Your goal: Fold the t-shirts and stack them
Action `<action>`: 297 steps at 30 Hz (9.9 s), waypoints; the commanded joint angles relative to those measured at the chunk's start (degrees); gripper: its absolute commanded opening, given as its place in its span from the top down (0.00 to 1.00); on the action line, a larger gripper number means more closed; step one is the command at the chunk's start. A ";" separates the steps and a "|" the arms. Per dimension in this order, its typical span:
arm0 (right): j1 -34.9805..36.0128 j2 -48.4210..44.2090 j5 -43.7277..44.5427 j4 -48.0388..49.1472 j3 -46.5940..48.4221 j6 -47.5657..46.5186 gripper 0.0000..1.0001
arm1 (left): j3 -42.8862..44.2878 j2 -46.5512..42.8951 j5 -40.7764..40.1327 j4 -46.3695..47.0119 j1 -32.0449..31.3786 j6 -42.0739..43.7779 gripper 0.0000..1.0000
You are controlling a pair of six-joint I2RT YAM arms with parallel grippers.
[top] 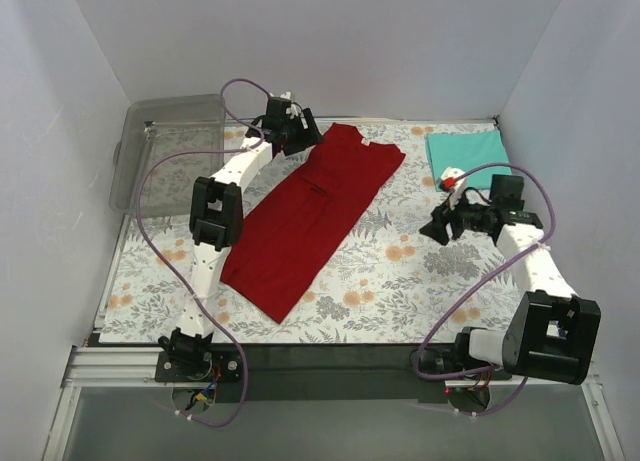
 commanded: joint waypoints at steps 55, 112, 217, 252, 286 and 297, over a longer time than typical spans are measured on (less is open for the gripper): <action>75.55 31.64 26.68 3.10 11.97 -40.40 0.99 | -79.65 -117.12 -22.33 -11.07 3.40 9.79 0.12; 8.22 -4.75 2.42 14.08 -1.75 18.49 0.44 | -12.26 -4.28 3.44 2.30 -0.02 8.56 0.49; 64.91 12.48 26.85 4.94 -10.10 -14.30 0.89 | -101.72 -117.22 36.66 -14.14 -5.73 75.79 0.28; 58.67 7.90 18.24 1.78 -9.84 -15.97 0.99 | -105.85 -89.00 6.61 0.27 -34.47 65.96 0.49; 54.45 3.07 9.02 -2.79 -5.89 -16.49 0.99 | -102.87 -91.45 -0.44 0.71 -41.33 61.03 1.00; 51.47 6.23 7.43 -7.36 3.86 -17.54 0.99 | -94.69 -91.37 7.64 -0.96 -33.71 64.10 1.00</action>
